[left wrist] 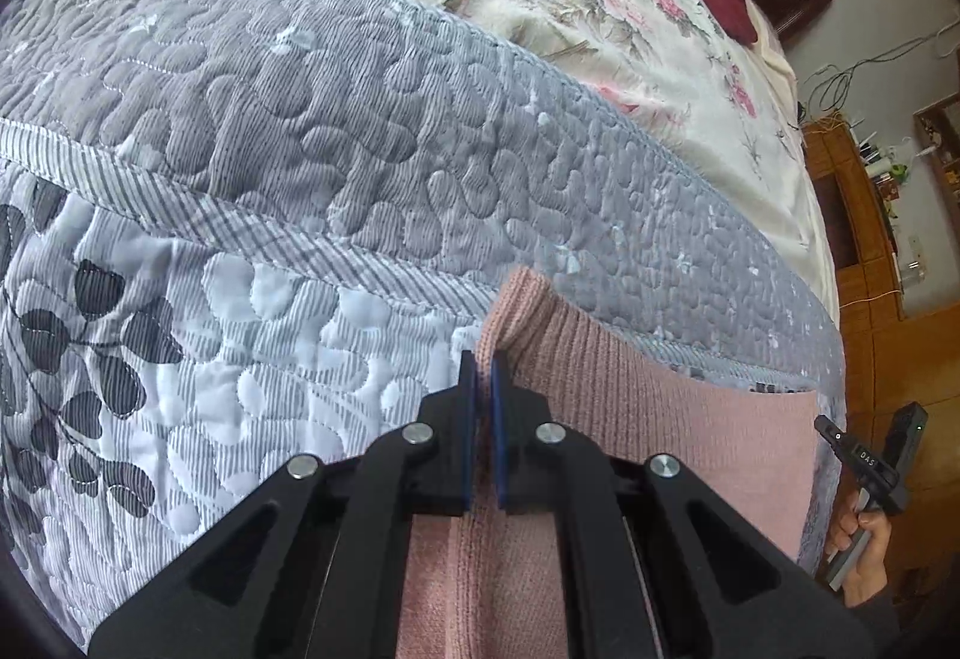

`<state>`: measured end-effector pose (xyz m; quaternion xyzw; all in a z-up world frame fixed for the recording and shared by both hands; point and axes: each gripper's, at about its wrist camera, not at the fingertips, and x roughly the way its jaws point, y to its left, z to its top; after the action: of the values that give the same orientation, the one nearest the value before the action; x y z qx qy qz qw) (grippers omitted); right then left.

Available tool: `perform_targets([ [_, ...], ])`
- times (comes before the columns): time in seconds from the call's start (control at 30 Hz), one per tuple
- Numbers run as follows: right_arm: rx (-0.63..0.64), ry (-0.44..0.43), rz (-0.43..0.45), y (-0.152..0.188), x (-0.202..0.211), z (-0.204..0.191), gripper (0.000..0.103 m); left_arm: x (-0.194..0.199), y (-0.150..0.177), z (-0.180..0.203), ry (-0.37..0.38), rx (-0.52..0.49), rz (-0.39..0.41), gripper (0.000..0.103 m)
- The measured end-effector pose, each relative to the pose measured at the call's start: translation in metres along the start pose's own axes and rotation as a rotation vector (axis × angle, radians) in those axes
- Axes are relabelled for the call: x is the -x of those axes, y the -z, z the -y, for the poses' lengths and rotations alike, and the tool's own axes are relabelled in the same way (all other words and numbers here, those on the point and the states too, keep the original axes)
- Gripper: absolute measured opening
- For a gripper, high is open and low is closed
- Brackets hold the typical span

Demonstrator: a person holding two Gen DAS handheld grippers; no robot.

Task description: Fold small clothes

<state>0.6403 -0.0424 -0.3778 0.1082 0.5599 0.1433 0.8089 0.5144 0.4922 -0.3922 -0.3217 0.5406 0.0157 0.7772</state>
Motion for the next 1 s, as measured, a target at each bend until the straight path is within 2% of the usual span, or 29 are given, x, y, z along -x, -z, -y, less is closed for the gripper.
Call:
perform_targets([
  [0.1, -0.008, 0.003, -0.043, 0.003, -0.019, 0.008, 0.006, -0.014, 0.002, -0.009, -0.02, 0.015, -0.04, 0.005],
  [0.17, -0.005, 0.002, -0.049, 0.006, -0.023, 0.01, 0.016, -0.01, 0.002, -0.009, -0.047, 0.005, -0.03, 0.016],
  [0.23, -0.026, -0.029, -0.006, 0.008, -0.009, 0.01, 0.027, 0.013, 0.008, 0.0, -0.049, -0.026, 0.031, 0.017],
  [0.3, -0.025, -0.095, 0.047, 0.016, 0.013, 0.006, 0.029, 0.035, 0.019, 0.012, 0.072, -0.058, 0.054, 0.018],
  [0.37, -0.039, -0.193, 0.024, 0.03, 0.021, 0.004, 0.029, 0.042, 0.037, 0.023, 0.191, -0.101, 0.02, 0.02],
  [0.43, -0.044, -0.263, -0.036, 0.046, 0.015, 0.003, 0.028, 0.03, 0.052, 0.026, 0.176, -0.132, -0.036, 0.019],
  [0.47, -0.046, -0.272, -0.06, 0.053, 0.01, 0.003, 0.027, 0.018, 0.056, 0.021, 0.132, -0.125, -0.068, 0.017],
  [0.5, -0.058, -0.262, -0.074, 0.058, 0.003, 0.007, 0.021, 0.007, 0.059, 0.015, 0.083, -0.108, -0.088, 0.011],
  [0.53, -0.082, -0.252, -0.082, 0.06, -0.003, 0.014, 0.012, 0.001, 0.059, 0.007, 0.06, -0.086, -0.096, 0.001],
  [0.57, -0.101, -0.24, -0.087, 0.061, -0.007, 0.022, 0.0, 0.0, 0.058, 0.0, 0.063, -0.062, -0.095, 0.001],
  [0.63, -0.138, -0.248, -0.093, 0.058, -0.003, 0.029, 0.001, 0.011, 0.058, -0.001, 0.068, -0.038, -0.072, 0.0],
  [0.67, -0.131, -0.253, -0.084, 0.058, 0.006, 0.026, 0.005, 0.023, 0.061, 0.003, 0.079, -0.054, -0.049, 0.002],
  [0.7, -0.109, -0.275, -0.072, 0.059, 0.017, 0.02, 0.011, 0.037, 0.066, 0.008, 0.124, -0.075, -0.034, 0.002],
  [0.77, -0.076, -0.365, -0.077, 0.072, 0.038, 0.009, 0.011, 0.062, 0.088, 0.018, 0.238, -0.128, -0.027, 0.002],
  [0.83, -0.045, -0.427, -0.105, 0.098, 0.051, 0.004, 0.011, 0.073, 0.12, 0.02, 0.309, -0.155, -0.047, 0.005],
  [0.93, -0.046, -0.396, -0.172, 0.133, 0.04, 0.011, 0.009, 0.056, 0.156, 0.002, 0.262, -0.119, -0.101, 0.003],
  [1.0, -0.063, -0.339, -0.195, 0.145, 0.024, 0.026, 0.0, 0.041, 0.168, -0.015, 0.183, -0.09, -0.124, 0.001],
])
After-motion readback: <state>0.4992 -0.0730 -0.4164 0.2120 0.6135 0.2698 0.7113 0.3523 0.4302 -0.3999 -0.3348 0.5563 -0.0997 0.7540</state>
